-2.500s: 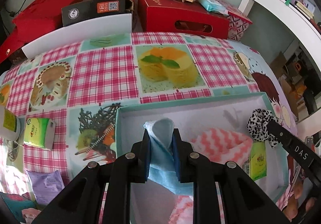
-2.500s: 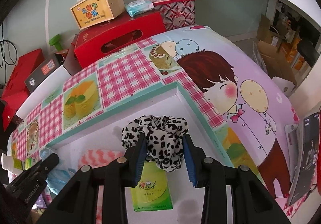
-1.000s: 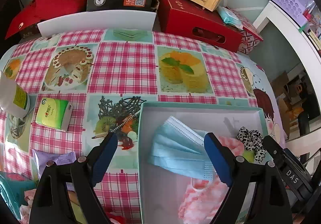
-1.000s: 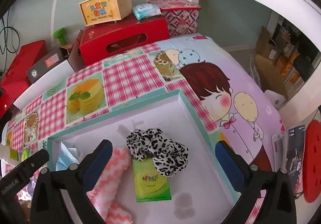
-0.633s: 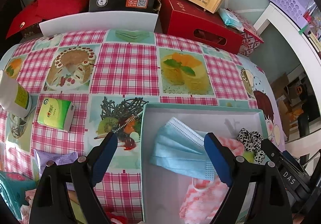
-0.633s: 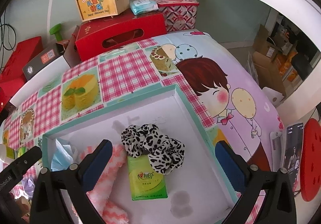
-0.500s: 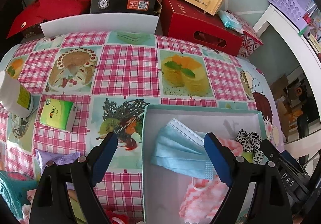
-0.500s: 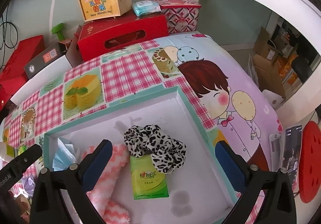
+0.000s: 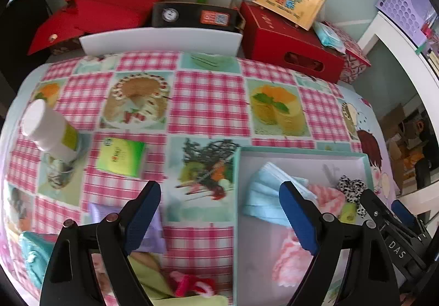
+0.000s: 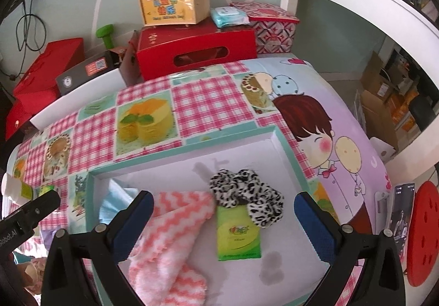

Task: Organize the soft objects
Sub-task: 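Open both tools and move them back toward the pile of items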

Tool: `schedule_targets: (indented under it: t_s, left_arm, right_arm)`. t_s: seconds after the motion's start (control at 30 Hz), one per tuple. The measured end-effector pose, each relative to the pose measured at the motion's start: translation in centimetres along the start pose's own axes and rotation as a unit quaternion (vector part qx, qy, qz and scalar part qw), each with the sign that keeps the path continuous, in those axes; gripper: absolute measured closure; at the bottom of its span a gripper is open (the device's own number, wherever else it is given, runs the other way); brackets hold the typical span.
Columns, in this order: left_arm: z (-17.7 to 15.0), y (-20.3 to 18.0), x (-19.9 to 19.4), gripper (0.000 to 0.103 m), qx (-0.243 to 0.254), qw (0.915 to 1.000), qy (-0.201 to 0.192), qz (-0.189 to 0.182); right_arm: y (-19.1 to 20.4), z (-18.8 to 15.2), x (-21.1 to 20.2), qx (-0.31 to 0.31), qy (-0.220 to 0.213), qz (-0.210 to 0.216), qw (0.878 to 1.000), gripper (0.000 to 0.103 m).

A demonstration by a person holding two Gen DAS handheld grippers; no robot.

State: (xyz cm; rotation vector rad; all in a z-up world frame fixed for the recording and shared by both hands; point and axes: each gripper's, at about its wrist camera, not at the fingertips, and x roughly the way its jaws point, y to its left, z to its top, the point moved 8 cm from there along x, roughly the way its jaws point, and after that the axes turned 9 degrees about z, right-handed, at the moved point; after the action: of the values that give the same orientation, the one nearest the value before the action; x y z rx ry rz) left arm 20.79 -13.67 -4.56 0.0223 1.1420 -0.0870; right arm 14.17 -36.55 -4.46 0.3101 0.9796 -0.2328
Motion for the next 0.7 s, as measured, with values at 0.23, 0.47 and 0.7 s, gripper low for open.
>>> schedule_targets:
  t_s: [0.23,0.47,0.7]
  left_arm:
    - [-0.1,2.8,-1.5,0.015,-0.025,0.9996,-0.013,0.005]
    - [-0.6,5.3,-1.9,0.015,-0.048,0.9986,-0.016,0.018]
    - [-1.5,6.4,-2.5,0.015,-0.058,0.9981,-0.017,0.015]
  right_arm:
    - [3.2,-0.5,-0.3,-0.035,0.002,0.013,0.999,0.000]
    - [6.2,-1.4,-0.3,-0.070,0.008,0.024,0.997,0.000]
    - [8.4,-2.3,-0.5,-0.098,0.009,0.028,0.995,0.000]
